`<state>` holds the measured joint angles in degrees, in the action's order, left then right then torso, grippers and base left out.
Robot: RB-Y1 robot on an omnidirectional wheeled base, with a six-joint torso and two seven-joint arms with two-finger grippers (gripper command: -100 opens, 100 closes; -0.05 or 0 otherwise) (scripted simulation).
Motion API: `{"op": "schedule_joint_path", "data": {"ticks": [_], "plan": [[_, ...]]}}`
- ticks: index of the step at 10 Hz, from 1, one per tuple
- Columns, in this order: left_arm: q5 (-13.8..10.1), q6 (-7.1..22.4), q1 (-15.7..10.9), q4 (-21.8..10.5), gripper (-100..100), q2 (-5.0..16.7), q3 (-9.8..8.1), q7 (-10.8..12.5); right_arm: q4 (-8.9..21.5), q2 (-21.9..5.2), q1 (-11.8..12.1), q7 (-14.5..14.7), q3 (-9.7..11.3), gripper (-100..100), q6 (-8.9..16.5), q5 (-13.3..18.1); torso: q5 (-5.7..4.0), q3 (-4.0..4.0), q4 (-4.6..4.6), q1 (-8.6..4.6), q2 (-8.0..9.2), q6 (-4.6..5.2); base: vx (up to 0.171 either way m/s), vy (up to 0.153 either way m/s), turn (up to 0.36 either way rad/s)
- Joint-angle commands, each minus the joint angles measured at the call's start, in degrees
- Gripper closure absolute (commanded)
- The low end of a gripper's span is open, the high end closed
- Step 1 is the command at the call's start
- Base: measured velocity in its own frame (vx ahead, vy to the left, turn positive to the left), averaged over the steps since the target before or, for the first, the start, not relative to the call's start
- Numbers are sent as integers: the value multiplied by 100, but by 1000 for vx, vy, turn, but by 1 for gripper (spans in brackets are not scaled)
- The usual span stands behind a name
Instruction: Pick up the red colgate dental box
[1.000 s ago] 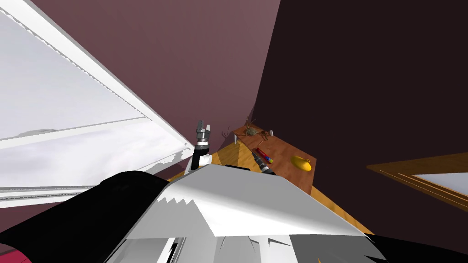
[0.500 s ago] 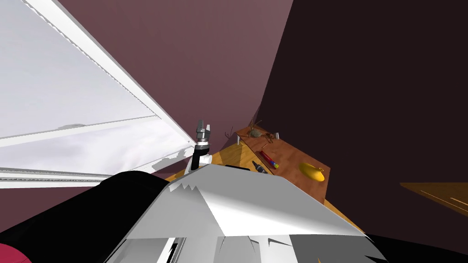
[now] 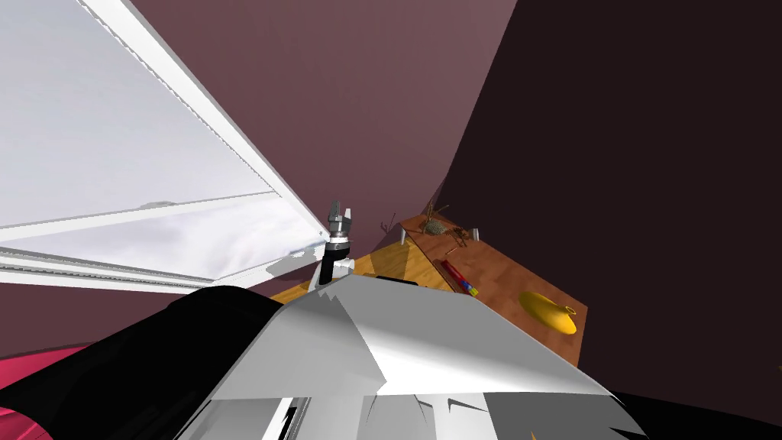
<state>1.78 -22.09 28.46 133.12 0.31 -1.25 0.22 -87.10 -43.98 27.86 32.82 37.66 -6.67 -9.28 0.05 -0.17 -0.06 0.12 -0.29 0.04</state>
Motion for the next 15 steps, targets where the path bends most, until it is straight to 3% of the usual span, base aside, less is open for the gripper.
{"op": "schedule_joint_path", "data": {"ticks": [1, 3, 4, 5, 7, 10, 13, 14, 15], "plan": [[0, 0, 0, 0, 0, 0, 0, 0, 286, -205, -70, 180, 251, -100, 94, -54, 0, 0, 0, 0, 0, 0, 99, 19, 125], [0, 0, 0, 0, 0, 0, 0, 0, 432, -205, -70, 180, 251, -100, 94, -54, -2, 0, 0, -8, -1, -1, 59, 8, 54], [0, 0, 0, 0, 0, 0, 0, 0, 610, -352, -97, 354, 447, -100, 194, -87, -3, 8, 3, -8, 15, 1, 61, 19, 171], [0, 0, -1, 0, 0, 0, 0, 0, 719, -352, -97, 354, 447, -100, 194, -87, -2, 6, 3, -6, 10, -3, 68, 15, 98], [0, 0, 0, 0, 0, 0, 0, 0, 1137, -609, -158, 691, 824, -100, 386, -151, -2, -1, 0, -8, -3, -2, 121, 12, 204], [0, 0, 0, 0, 0, 0, 0, 0, 1539, -717, -192, 853, 1004, -100, 476, -181, -1, -7, -2, -6, -13, -2, 106, 6, 117], [0, 0, 0, 0, 0, 1, 0, 0, 2253, -960, -305, 1295, 1500, -100, 717, -264, -3, -8, -2, -13, -16, -3, 136, -19, 227], [0, 0, 1, 0, 0, 1, -1, 0, 2253, -960, -305, 1295, 1500, -100, 717, -264, -4, -16, -5, -23, -29, -3, 141, -39, 49], [0, 0, 1, 0, 0, 1, -1, 0, 2458, -1012, -345, 1425, 1647, -100, 786, -288, -5, -14, -5, -19, -23, 1, 109, -34, 122]]}}
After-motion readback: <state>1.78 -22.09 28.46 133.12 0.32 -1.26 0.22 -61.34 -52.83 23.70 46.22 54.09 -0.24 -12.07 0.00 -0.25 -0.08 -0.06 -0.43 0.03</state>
